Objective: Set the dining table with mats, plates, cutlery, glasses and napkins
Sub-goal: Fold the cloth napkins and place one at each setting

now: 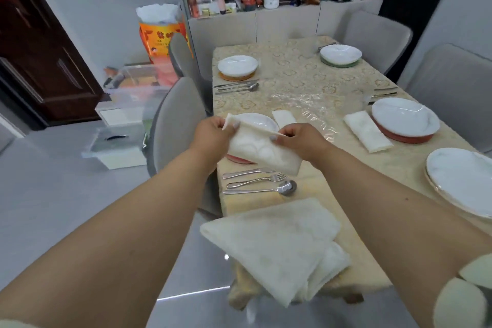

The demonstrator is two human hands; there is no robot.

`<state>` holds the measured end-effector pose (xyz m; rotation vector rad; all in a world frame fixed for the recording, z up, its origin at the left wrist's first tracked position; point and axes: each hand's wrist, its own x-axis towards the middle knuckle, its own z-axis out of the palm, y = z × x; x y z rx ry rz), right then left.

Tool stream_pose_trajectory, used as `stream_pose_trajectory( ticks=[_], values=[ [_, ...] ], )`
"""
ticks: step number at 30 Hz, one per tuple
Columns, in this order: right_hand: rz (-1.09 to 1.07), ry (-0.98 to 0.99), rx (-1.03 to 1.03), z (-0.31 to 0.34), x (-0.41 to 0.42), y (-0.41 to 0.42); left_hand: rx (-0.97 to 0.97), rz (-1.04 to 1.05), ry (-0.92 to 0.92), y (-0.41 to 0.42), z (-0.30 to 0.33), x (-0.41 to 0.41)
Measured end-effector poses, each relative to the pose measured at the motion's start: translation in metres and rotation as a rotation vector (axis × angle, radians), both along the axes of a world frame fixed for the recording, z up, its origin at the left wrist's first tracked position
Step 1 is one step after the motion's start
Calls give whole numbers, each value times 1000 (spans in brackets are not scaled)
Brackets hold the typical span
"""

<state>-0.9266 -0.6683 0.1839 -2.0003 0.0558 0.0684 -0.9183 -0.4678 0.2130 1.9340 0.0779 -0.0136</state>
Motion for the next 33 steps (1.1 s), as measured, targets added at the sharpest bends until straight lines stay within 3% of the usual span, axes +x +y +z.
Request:
stream_pose_trajectory(
  ticks=[8,15,33],
  values=[
    [-117,-12,0,5,17,88,-25,-93,51,90,16,25],
    [-130,3,23,9,62,103,-33,-146,52,115,18,84],
    [-352,144,239,31,251,118,-63,-343,10,143,33,340]
  ],
)
